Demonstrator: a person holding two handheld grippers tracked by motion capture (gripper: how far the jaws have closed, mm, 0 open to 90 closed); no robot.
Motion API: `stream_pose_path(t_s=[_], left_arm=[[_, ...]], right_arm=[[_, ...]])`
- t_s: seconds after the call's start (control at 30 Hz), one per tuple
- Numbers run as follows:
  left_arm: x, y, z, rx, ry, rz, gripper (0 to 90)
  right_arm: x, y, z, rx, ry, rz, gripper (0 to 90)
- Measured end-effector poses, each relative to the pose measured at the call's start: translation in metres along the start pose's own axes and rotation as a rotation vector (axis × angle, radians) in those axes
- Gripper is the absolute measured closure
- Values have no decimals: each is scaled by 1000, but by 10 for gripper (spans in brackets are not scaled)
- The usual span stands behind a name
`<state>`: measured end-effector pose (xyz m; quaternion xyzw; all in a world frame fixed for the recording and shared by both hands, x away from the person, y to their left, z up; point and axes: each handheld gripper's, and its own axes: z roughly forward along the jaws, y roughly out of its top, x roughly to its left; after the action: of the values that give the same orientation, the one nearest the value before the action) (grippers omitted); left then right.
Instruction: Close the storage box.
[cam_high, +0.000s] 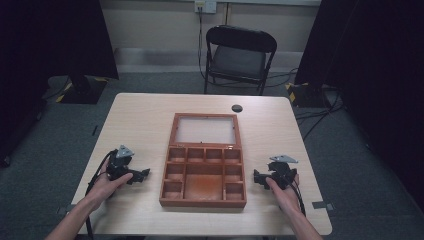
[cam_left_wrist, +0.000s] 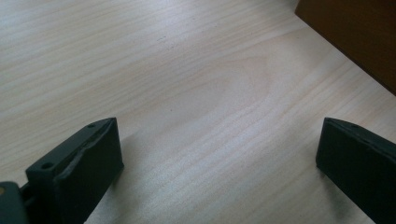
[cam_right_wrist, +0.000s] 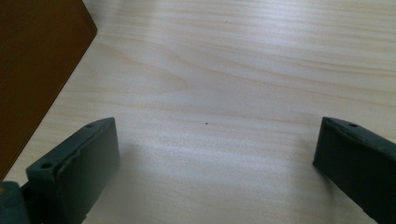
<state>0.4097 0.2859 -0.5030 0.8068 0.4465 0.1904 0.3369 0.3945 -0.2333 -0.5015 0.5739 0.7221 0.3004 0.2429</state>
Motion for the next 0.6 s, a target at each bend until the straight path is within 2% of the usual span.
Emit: stream_pose_path(t_s=[0.23, 0.37, 0.4, 0.43, 0.47, 0.6], left_arm=[[0, 1, -1, 13, 1, -3, 1], [1, 1, -4, 23, -8, -4, 59], [1, 1, -4, 20, -6, -4, 81], [1, 1, -5, 11, -4, -15, 81], [1, 2, -5, 9, 7, -13, 123], [0, 4, -5, 10, 10, -8, 159]], right_arm=[[1, -1, -2, 12, -3, 1, 0], [0, 0, -3, 23, -1, 3, 13], [0, 0, -4, 13, -2, 8, 75], [0, 0, -4, 13, -2, 8, 75], [-1, 2, -6, -2, 6, 39, 156], [-2, 3, -8, -14, 39, 58, 147]])
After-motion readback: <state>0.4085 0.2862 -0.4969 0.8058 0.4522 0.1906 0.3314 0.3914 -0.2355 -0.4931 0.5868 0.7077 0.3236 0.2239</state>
